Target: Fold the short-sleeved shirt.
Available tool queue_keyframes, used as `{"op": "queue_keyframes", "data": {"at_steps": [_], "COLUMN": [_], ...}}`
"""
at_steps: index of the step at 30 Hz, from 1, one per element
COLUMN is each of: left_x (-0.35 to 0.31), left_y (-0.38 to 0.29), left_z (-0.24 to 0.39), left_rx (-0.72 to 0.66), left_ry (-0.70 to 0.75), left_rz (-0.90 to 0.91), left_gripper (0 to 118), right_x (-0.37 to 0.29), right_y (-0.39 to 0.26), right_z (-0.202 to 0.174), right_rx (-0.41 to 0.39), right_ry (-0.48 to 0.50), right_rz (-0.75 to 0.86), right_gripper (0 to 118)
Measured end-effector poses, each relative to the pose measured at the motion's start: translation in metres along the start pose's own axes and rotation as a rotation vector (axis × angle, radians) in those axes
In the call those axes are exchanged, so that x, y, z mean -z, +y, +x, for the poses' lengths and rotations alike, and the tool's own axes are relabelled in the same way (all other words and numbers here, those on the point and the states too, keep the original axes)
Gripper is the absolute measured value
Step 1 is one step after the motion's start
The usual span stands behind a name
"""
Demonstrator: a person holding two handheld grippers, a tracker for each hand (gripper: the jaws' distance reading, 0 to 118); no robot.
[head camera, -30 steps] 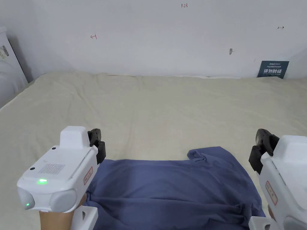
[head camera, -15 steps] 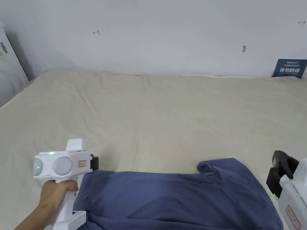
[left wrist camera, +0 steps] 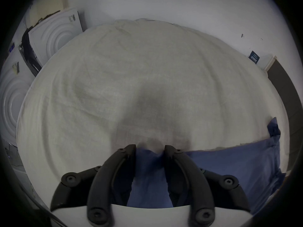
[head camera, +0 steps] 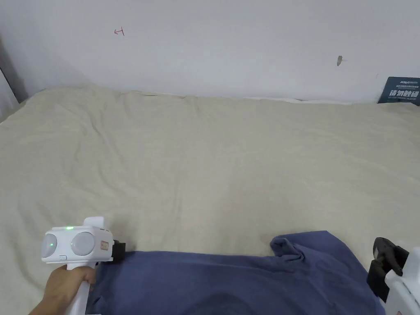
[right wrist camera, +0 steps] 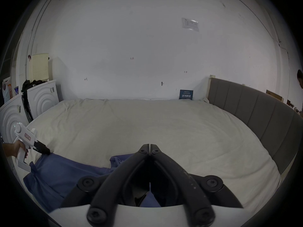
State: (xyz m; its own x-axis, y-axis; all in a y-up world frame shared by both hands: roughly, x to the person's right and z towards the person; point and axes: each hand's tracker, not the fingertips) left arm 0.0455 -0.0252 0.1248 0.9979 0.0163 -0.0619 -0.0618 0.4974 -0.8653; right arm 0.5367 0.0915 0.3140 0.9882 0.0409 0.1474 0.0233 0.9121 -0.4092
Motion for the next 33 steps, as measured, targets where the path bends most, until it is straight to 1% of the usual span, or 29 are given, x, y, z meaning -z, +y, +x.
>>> {"op": "queue_keyframes", "data": {"at_steps": [1, 2, 3, 4, 5, 6, 7, 8, 10, 11, 12, 13, 14, 15, 17, 18, 19, 21, 22, 23, 24, 25, 26, 27, 29, 31, 33], "left_x": [-0.003, -0.004, -0.006, -0.011, -0.013, -0.018, -0.026, -0.022, -0.039, -0.047, -0.056, -0.064, -0.07, -0.075, -0.082, -0.084, -0.086, -0.084, -0.084, -0.084, -0.082, -0.081, -0.081, -0.082, -0.086, -0.092, -0.095], "left_y": [-0.002, -0.004, -0.005, -0.004, -0.004, -0.005, -0.007, -0.007, -0.009, -0.01, -0.011, -0.012, -0.013, -0.013, -0.013, -0.013, -0.014, -0.013, -0.013, -0.014, -0.015, -0.016, -0.017, -0.018, -0.02, -0.024, -0.027], "left_z": [0.004, 0.006, 0.008, 0.009, 0.01, 0.01, 0.011, 0.002, -0.002, -0.004, -0.004, -0.004, -0.005, -0.006, -0.005, -0.006, -0.006, -0.005, -0.005, -0.006, -0.01, -0.01, -0.011, -0.011, -0.007, -0.008, -0.012], "left_rx": [0.017, 0.043, 0.062, 0.068, 0.061, 0.064, 0.066, 0.055, 0.033, 0.018, 0.021, 0.03, 0.034, 0.03, 0.023, 0.015, 0.017, 0.024, 0.026, 0.018, 0.01, 0.006, 0.006, 0.006, -0.002, -0.013, -0.021], "left_ry": [0.008, 0.0, -0.007, -0.006, -0.009, -0.015, -0.016, -0.021, -0.094, -0.121, -0.123, -0.128, -0.132, -0.137, -0.156, -0.166, -0.167, -0.17, -0.168, -0.167, -0.173, -0.174, -0.172, -0.167, -0.163, -0.157, -0.152], "left_rz": [0.009, 0.016, 0.023, 0.024, 0.026, 0.039, 0.082, 0.119, 0.148, 0.162, 0.17, 0.18, 0.195, 0.207, 0.213, 0.219, 0.219, 0.22, 0.217, 0.214, 0.212, 0.212, 0.212, 0.211, 0.212, 0.227, 0.24], "left_gripper": [33, 20, 1, 1, 1, 1, 1, 1, 1, 1, 1, 1, 1, 1, 1, 1, 1, 1, 1, 1, 1, 1, 1, 1, 1, 1, 1], "right_x": [0.005, 0.011, 0.018, 0.028, 0.04, 0.05, 0.063, 0.076, 0.102, 0.116, 0.129, 0.144, 0.156, 0.168, 0.192, 0.201, 0.208, 0.217, 0.223, 0.221, 0.214, 0.211, 0.21, 0.208, 0.197, 0.169, 0.146], "right_y": [0.0, 0.0, 0.001, 0.002, 0.004, 0.006, 0.007, 0.006, 0.001, -0.002, -0.005, -0.01, -0.015, -0.021, -0.031, -0.037, -0.042, -0.053, -0.059, -0.061, -0.057, -0.055, -0.056, -0.055, -0.048, -0.035, -0.022], "right_z": [0.002, 0.005, 0.007, 0.01, 0.014, 0.017, 0.022, 0.026, 0.032, 0.034, 0.036, 0.037, 0.037, 0.038, 0.037, 0.034, 0.032, 0.031, 0.031, 0.03, 0.029, 0.028, 0.029, 0.03, 0.033, 0.032, 0.036], "right_rx": [0.007, 0.011, 0.011, 0.014, 0.024, 0.035, 0.061, 0.06, 0.072, 0.06, 0.062, 0.043, 0.047, 0.046, -0.003, -0.026, -0.035, -0.031, -0.034, -0.037, -0.046, -0.048, -0.056, -0.073, -0.066, -0.018, -0.015], "right_ry": [0.006, 0.009, 0.011, 0.014, 0.018, 0.031, 0.04, 0.045, 0.037, 0.038, 0.04, 0.038, 0.024, 0.018, 0.006, -0.01, -0.021, 0.011, 0.006, 0.016, 0.016, 0.043, 0.039, 0.05, 0.056, 0.063, 0.081], "right_rz": [-0.01, -0.022, -0.038, -0.065, -0.095, -0.126, -0.153, -0.189, -0.239, -0.294, -0.342, -0.4, -0.413, -0.423, -0.502, -0.543, -0.576, -0.604, -0.616, -0.602, -0.553, -0.548, -0.553, -0.545, -0.512, -0.456, -0.406], "right_gripper": [2, 2, 3, 3, 6, 14, 25, 43, 66, 84, 98, 107, 109, 109, 108, 104, 98, 91, 87, 75, 72, 60, 29, 6, 4, 4, 4]}}
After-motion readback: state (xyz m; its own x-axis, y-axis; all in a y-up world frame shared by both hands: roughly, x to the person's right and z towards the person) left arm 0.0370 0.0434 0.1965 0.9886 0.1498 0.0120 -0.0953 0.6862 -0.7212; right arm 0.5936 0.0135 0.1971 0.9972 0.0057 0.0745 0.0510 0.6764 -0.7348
